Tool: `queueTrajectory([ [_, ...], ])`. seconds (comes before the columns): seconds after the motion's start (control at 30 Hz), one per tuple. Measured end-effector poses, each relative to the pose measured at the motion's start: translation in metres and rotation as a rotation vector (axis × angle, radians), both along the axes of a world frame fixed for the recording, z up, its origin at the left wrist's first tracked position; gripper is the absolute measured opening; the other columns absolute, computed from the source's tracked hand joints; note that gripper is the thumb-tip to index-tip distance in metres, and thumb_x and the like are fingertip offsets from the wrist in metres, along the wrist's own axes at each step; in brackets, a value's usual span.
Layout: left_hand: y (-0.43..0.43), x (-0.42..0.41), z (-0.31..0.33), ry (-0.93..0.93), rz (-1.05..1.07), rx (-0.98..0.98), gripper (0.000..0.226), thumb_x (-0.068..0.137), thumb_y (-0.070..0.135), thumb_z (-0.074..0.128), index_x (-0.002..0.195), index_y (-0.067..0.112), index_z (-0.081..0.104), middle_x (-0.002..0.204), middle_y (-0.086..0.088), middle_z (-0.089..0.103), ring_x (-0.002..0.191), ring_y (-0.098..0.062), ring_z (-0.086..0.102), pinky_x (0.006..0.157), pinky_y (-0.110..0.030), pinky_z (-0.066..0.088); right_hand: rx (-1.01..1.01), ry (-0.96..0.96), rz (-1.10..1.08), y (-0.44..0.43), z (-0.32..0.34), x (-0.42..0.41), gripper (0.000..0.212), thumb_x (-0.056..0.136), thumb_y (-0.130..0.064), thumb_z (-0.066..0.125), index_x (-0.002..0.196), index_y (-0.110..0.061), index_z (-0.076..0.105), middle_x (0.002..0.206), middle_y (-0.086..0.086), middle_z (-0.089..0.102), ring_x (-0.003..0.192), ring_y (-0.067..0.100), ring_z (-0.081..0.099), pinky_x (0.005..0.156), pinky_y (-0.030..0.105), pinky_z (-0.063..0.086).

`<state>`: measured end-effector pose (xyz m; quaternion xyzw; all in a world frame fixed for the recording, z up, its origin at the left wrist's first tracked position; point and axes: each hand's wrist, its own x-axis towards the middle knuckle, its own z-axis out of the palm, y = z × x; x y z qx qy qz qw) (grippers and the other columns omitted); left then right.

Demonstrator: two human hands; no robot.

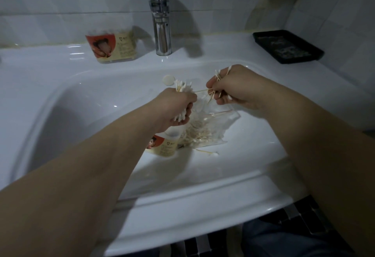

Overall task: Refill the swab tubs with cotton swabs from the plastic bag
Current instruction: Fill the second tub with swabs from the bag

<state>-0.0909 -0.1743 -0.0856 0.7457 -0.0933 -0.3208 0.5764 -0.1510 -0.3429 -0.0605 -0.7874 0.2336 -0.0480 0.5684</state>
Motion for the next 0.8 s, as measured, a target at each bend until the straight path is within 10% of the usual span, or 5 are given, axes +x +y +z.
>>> queueTrajectory([
  [0.8, -0.002, 0.002, 0.008, 0.072, 0.207, -0.288, 0.012, 0.103, 0.012, 0.054, 0.094, 0.009, 0.059, 0.082, -0.007, 0.071, 0.073, -0.018, 0.065, 0.08, -0.035, 0.058, 0.023, 0.005, 0.123, 0.008, 0.001, -0.004, 0.014, 0.098, 0.006, 0.054, 0.096, 0.0, 0.067, 0.084, 0.018, 0.062, 0.064, 0.018, 0.06, 0.062, 0.029, 0.062],
])
